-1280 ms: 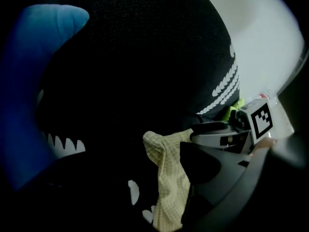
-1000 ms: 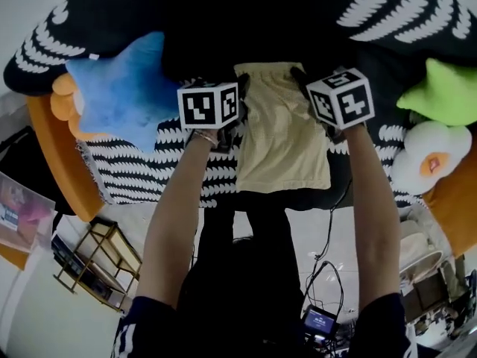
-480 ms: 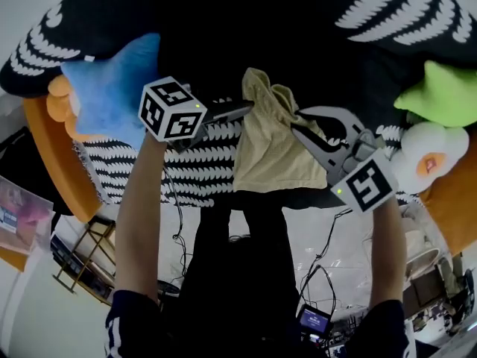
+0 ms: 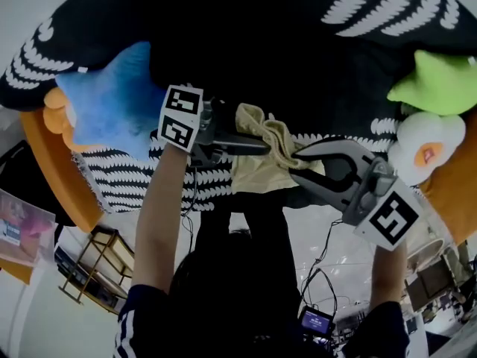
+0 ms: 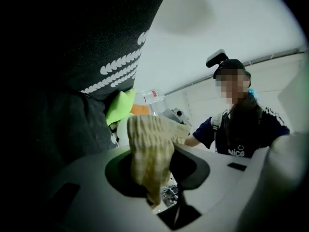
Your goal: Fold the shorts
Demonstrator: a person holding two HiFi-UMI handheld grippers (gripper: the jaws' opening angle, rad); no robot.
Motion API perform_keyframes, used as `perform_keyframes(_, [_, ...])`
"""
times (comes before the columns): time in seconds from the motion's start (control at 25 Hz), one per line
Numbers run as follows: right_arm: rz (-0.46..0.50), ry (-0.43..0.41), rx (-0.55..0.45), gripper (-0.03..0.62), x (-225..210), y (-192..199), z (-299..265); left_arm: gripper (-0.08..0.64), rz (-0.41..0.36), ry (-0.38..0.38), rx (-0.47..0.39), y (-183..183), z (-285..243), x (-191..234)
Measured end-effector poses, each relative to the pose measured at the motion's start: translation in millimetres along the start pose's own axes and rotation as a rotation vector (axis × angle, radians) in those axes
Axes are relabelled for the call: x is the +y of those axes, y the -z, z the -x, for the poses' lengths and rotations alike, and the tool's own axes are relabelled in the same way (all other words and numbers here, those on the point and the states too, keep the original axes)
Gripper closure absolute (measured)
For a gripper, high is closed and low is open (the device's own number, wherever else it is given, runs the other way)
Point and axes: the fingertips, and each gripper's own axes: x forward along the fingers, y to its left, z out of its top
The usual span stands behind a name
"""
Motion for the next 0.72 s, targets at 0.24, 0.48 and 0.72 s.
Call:
perform_keyframes(0.24, [-0.142, 0.176, -0.034, 0.423, -18.1, 16.3, 15.1, 0.534, -0.114, -0.179, -0.001, 5.8, 0.8, 1.4])
perform_keyframes(0.48, [-0.255, 0.360, -0.022, 0.308, -28.9, 28.6, 15.9, 0.534, -0.306, -0.378, 0.085, 8.7, 5.6, -7.3])
perform_keyframes(0.72, [-0.290, 0.462, 0.164, 0.330, -36.7, 43.0, 4.4, 0.534, -0.367, -0.442, 0.095, 13.4, -1.9, -12.9])
